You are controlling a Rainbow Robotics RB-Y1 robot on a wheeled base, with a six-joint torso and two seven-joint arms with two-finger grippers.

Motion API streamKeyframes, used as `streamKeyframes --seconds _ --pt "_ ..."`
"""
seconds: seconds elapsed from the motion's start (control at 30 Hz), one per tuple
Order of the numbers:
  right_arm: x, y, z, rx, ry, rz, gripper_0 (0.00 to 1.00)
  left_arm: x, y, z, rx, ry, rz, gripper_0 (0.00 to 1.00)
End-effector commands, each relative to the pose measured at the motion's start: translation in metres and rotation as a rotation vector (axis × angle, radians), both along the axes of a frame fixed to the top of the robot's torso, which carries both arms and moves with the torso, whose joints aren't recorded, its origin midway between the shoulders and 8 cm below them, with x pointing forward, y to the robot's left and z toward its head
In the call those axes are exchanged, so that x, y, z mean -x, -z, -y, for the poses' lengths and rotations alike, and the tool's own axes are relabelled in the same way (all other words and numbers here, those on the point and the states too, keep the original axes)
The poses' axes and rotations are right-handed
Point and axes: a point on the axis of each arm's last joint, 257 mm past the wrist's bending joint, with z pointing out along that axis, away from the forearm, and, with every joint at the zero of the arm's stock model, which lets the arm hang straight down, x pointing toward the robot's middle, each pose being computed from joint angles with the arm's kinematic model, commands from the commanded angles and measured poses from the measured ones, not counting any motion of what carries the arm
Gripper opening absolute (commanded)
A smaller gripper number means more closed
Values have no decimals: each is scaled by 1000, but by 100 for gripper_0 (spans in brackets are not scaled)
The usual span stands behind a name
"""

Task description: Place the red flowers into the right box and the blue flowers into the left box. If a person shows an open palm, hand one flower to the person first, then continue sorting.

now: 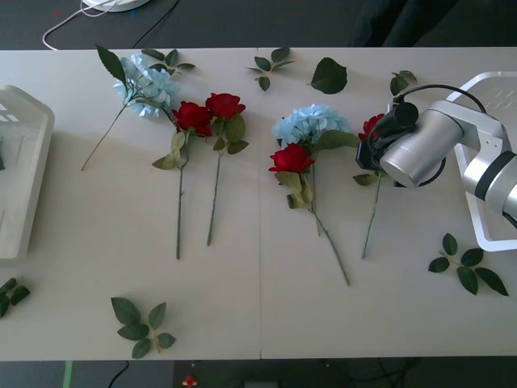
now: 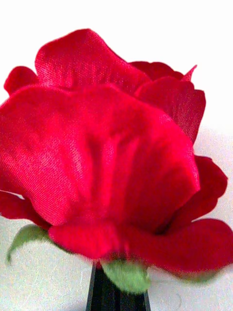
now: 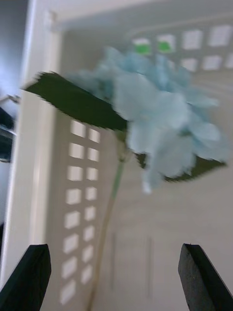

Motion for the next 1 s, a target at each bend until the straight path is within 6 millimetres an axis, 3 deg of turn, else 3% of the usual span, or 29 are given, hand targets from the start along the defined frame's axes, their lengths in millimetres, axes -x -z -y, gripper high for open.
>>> streamKeyframes --seconds 0.03,0.23,0.33,0.43,0.57,0.7,0.73,1.0 --pt "-21 -42 -9 -8 -19 76 0 -15 -90 15 -42 96 43 76" --pt "-10 -85 25 50 -28 62 0 -37 -153 77 32 220 98 75" --pt "-2 -107 56 112 -33 48 0 -52 -175 109 1 295 102 75" --pt "2 -134 102 228 -52 59 0 -71 -191 148 -41 385 80 75" --pt "4 -161 152 323 -38 67 0 -85 -193 181 -72 464 56 75" --pt "11 -184 209 417 -2 55 0 -92 -180 209 -128 539 8 75" --pt "15 -190 231 443 20 45 0 -94 -175 216 -162 560 -7 75" --pt "24 -200 320 495 99 36 0 -98 -149 235 -226 618 -67 76"
